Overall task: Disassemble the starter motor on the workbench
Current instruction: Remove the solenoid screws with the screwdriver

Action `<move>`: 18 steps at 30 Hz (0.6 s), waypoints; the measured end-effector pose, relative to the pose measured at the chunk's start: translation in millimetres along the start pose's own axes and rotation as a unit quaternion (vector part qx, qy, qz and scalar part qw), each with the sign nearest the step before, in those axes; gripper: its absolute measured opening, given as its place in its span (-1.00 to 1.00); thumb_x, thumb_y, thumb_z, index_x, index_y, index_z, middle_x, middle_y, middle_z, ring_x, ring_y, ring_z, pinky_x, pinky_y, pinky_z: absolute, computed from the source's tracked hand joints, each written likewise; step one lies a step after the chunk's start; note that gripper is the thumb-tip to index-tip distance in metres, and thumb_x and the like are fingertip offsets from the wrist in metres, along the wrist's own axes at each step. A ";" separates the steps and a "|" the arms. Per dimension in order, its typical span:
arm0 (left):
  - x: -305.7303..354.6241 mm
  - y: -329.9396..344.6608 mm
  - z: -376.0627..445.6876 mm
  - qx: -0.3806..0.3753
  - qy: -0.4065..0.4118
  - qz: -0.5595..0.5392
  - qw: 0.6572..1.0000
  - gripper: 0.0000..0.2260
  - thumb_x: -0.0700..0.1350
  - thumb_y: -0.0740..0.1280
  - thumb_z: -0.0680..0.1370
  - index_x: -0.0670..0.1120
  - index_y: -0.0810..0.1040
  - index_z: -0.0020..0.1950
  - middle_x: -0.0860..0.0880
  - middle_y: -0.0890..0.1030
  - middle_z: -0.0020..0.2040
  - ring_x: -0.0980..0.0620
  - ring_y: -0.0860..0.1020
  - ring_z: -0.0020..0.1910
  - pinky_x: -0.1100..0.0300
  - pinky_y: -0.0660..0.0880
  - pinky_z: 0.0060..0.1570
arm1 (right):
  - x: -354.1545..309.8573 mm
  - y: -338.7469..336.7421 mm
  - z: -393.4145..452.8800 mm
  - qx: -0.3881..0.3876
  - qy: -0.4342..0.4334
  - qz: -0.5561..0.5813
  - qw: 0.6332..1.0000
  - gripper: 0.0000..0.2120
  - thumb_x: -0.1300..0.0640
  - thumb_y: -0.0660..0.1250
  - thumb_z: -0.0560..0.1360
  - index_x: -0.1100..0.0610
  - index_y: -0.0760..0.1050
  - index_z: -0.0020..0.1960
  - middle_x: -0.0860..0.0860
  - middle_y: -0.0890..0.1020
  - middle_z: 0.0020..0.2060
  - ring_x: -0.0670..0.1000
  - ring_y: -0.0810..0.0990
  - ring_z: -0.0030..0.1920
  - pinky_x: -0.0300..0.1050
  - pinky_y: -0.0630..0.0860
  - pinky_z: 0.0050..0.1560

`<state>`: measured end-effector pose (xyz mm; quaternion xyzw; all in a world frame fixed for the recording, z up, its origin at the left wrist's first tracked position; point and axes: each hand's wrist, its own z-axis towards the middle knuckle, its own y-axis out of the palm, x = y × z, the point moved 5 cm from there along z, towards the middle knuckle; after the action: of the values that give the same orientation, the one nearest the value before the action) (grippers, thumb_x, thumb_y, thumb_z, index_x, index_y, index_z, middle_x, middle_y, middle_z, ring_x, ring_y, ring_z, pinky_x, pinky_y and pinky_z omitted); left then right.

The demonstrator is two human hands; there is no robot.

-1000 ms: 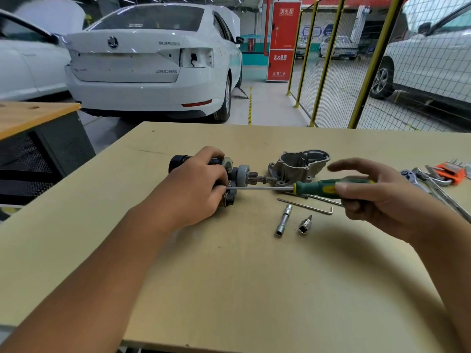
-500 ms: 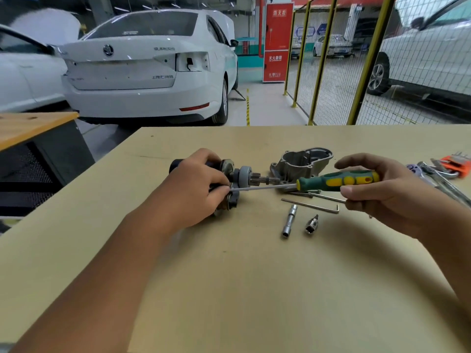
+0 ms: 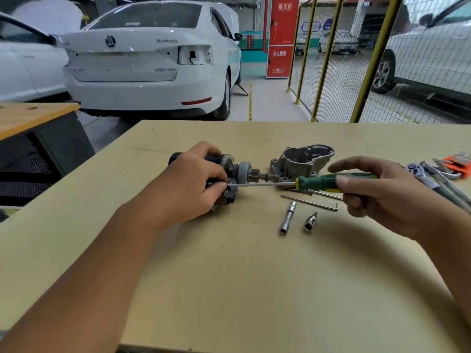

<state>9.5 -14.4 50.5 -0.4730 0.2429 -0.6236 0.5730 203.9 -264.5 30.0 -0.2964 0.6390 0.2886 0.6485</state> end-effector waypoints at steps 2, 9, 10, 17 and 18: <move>-2.7 0.7 -0.2 -0.015 -0.002 0.003 1.000 -0.89 -0.13 0.44 0.57 0.02 0.76 0.01 0.04 0.48 0.30 -0.04 0.52 0.25 -0.06 0.50 0.28 | 2.4 0.9 -0.4 0.001 0.024 -0.032 0.999 -0.64 -0.05 0.44 0.40 0.16 0.63 0.09 0.26 0.65 -0.20 0.00 0.35 -0.46 -0.15 0.25 -0.47; -10.4 -9.7 -6.9 -0.092 -0.029 -0.017 0.995 -0.55 0.15 0.57 0.23 0.31 0.66 0.12 0.27 0.35 0.37 0.13 0.40 0.37 0.14 0.40 0.30 | -1.7 -5.6 1.1 -0.011 -0.037 -0.020 0.999 -0.53 0.24 0.58 0.18 0.20 0.63 0.09 0.09 0.62 -0.18 0.05 0.52 -0.33 -0.14 0.48 -0.38; -12.5 -11.1 -7.5 -0.102 -0.037 -0.015 0.994 -0.51 0.12 0.62 0.22 0.36 0.63 0.11 0.30 0.32 0.36 0.15 0.39 0.36 0.12 0.40 0.30 | -0.3 -5.4 2.0 -0.009 -0.031 -0.021 0.999 -0.54 0.23 0.58 0.19 0.20 0.63 0.08 0.11 0.62 -0.16 0.06 0.51 -0.31 -0.13 0.49 -0.36; -16.8 -10.8 -8.6 -0.096 -0.031 0.009 0.995 -0.43 0.03 0.69 0.27 0.39 0.57 0.17 0.31 0.30 0.33 0.09 0.46 0.28 -0.03 0.51 0.22 | 5.0 -0.4 1.2 -0.012 0.036 -0.026 0.999 -0.63 0.02 0.45 0.39 0.21 0.61 0.11 0.27 0.62 -0.15 0.02 0.35 -0.43 -0.16 0.29 -0.48; -17.6 -10.9 -9.2 -0.098 -0.027 0.008 0.995 -0.43 0.03 0.68 0.28 0.39 0.55 0.17 0.31 0.29 0.34 0.08 0.46 0.29 -0.05 0.52 0.20 | 3.7 -1.0 0.7 -0.018 0.025 -0.017 0.999 -0.63 0.11 0.48 0.35 0.23 0.60 0.12 0.23 0.60 -0.16 0.04 0.36 -0.41 -0.13 0.33 -0.46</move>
<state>-5.7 2.5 50.3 -0.5415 0.2907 -0.5794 0.5353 205.2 -264.7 26.3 -0.3264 0.6447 0.2811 0.6315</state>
